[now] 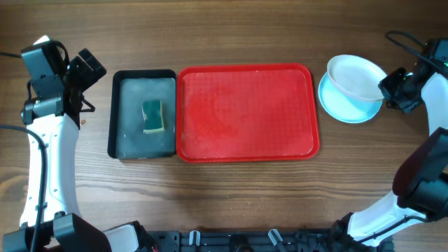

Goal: Clean dirty plates on tray and stack at the side
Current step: 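Carry the white plate right and lower it onto the pale green plates, then release the white plate and lift the right gripper away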

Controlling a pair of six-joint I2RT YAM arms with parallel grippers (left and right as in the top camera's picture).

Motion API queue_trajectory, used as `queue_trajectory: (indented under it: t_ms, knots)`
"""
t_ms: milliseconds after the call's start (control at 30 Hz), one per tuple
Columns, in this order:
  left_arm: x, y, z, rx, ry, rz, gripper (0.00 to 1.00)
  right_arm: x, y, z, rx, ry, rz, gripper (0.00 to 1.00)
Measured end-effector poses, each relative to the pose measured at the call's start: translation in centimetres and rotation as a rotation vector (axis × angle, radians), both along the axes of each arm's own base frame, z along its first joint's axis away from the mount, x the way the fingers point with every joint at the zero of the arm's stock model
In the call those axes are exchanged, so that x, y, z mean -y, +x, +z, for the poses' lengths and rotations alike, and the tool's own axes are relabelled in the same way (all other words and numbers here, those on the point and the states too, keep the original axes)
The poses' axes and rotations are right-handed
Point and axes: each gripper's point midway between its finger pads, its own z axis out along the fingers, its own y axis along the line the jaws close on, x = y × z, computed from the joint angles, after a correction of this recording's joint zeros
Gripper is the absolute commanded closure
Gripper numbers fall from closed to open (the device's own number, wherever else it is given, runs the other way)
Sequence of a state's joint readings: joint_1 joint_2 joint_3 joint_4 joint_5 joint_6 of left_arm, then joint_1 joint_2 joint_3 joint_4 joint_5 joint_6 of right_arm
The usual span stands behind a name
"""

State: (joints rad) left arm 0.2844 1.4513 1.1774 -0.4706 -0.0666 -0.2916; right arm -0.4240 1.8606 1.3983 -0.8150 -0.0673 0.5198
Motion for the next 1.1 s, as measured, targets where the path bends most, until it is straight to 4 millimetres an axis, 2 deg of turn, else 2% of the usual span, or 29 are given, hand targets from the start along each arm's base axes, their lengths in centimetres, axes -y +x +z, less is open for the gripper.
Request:
queue_trajectory:
  t_ms: [100, 267, 333, 400, 433, 533, 567, 600, 667, 700, 733, 800, 900, 933, 967, 1033, 1100]
  knots:
    - [0.0, 0.0, 0.0, 0.000, 0.000, 0.000, 0.00, -0.6, -0.1, -0.1, -0.016, -0.005, 0.015, 0.96]
    - [0.0, 0.0, 0.0, 0.000, 0.000, 0.000, 0.00, -0.1, -0.9, -0.3, -0.058, -0.037, 0.003, 0.95]
    - [0.0, 0.0, 0.0, 0.000, 0.000, 0.000, 0.00, 0.0, -1.0, -0.3, -0.062, -0.046, 0.000, 0.83]
    - [0.0, 0.0, 0.0, 0.000, 0.000, 0.000, 0.00, 0.1, -1.0, -0.3, -0.063, -0.050, -0.006, 0.53]
    - [0.0, 0.0, 0.0, 0.000, 0.000, 0.000, 0.00, 0.1, -1.1, -0.3, -0.065, -0.051, -0.004, 0.45]
    - [0.0, 0.0, 0.0, 0.000, 0.000, 0.000, 0.00, 0.1, -1.1, -0.3, -0.066, -0.056, 0.016, 0.35]
    - [0.0, 0.0, 0.0, 0.000, 0.000, 0.000, 0.00, -0.1, -1.0, -0.3, -0.063, -0.049, 0.028, 0.28]
    - [0.0, 0.0, 0.0, 0.000, 0.000, 0.000, 0.00, -0.4, -0.8, -0.3, -0.055, -0.032, 0.045, 0.27]
    - [0.0, 0.0, 0.0, 0.000, 0.000, 0.000, 0.00, -2.8, 0.4, -0.2, -0.015, 0.008, 0.184, 0.11]
    - [0.0, 0.0, 0.0, 0.000, 0.000, 0.000, 0.00, -4.3, 1.2, -0.1, 0.002, -0.001, 0.271, 0.06]
    - [0.0, 0.0, 0.0, 0.000, 0.000, 0.000, 0.00, -6.0, 1.9, 0.0, 0.016, -0.011, 0.356, 0.05]
    - [0.0, 0.0, 0.0, 0.000, 0.000, 0.000, 0.00, -11.5, 3.4, 0.2, 0.040, -0.041, 0.586, 0.04]
    - [0.0, 0.0, 0.0, 0.000, 0.000, 0.000, 0.00, -17.7, 4.1, 0.3, 0.061, -0.095, 0.812, 0.05]
    - [0.0, 0.0, 0.0, 0.000, 0.000, 0.000, 0.00, -18.5, 4.1, 0.3, 0.063, -0.108, 0.862, 0.01]
    - [0.0, 0.0, 0.0, 0.000, 0.000, 0.000, 0.00, -20.6, 4.0, 0.3, 0.067, -0.126, 0.939, 0.01]
    - [0.0, 0.0, 0.0, 0.000, 0.000, 0.000, 0.00, -22.9, 3.7, 0.4, 0.072, -0.146, 1.033, 0.00]
    - [0.0, 0.0, 0.0, 0.000, 0.000, 0.000, 0.00, -24.1, 3.6, 0.4, 0.075, -0.151, 1.074, 0.00]
